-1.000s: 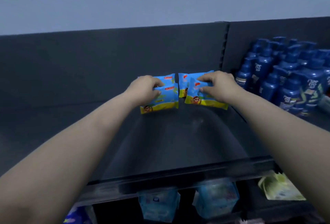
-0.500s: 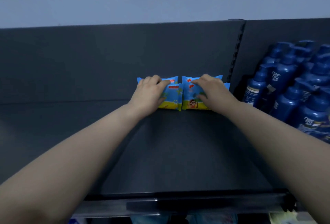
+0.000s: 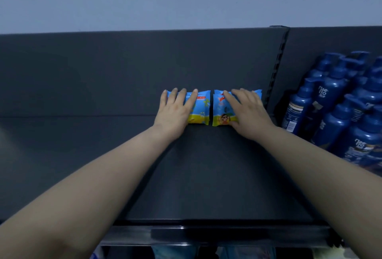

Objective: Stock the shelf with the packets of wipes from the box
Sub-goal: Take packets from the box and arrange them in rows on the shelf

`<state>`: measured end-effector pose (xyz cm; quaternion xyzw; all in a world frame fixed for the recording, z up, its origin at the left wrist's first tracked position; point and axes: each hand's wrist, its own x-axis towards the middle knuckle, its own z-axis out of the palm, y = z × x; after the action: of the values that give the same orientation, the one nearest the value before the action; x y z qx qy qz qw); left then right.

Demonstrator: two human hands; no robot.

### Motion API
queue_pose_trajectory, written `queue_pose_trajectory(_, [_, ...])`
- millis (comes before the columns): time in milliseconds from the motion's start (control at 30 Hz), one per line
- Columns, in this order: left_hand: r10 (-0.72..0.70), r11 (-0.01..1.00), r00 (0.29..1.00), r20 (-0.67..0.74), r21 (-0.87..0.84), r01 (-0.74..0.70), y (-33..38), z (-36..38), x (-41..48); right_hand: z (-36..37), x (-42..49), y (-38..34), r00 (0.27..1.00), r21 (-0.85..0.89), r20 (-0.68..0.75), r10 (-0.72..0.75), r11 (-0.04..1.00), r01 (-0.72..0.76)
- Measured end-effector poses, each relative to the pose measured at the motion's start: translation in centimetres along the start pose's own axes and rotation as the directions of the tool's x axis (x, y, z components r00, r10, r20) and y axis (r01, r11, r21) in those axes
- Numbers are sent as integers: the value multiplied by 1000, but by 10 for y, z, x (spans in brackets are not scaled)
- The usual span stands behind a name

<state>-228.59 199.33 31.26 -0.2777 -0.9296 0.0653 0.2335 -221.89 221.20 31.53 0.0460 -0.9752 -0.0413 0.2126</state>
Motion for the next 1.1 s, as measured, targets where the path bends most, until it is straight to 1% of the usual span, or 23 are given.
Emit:
queue_pose_trajectory(100, [0,997,1000,-15,-81,-2,7,-16,-2,-10,-7,-7,999,43,-14,47,998,-47])
queue_pose_trajectory(233, [92,953,987,-131,-277,-125,29,-49,-12,-37,-30,-17,990,166,-58,129,979,-118])
queue_pose_trajectory(300, [159,909,976,-151,-363,-205,42,-62,-21,-53,-52,-21,979,204,-93,182,966,-160])
queue_pose_trajectory(400, [285,849,940,-186,-407,-338,62,-79,-38,-71,-96,-23,958,235,-145,249,949,-211])
queue_pose_trajectory(467, [332,799,921,-203,-459,-389,79,-97,-54,-81,-130,-23,939,261,-152,309,929,-263])
queue_pose_trajectory(533, [358,726,901,-245,-533,-434,100,-114,-72,-91,-164,-21,915,268,-155,372,907,-324])
queue_pose_trajectory(600, [384,632,883,-269,-621,-464,127,-126,-89,-101,-200,-18,883,251,-165,438,885,-392])
queue_pose_trajectory(700, [395,480,868,-299,-738,-473,175,-133,-110,-112,-260,-9,822,243,-192,536,837,-489])
queue_pose_trajectory(800, [426,365,855,-296,-809,-462,232,-133,-133,-121,-329,5,741,250,-206,639,766,-592])
queue_pose_trajectory(1000, [561,220,781,-274,-861,-459,360,-123,-193,-142,-487,23,544,209,-147,826,564,-799])
queue_pose_trajectory(1100, [650,170,727,-220,-891,-421,416,-132,-226,-152,-564,24,410,168,-105,906,422,-891])
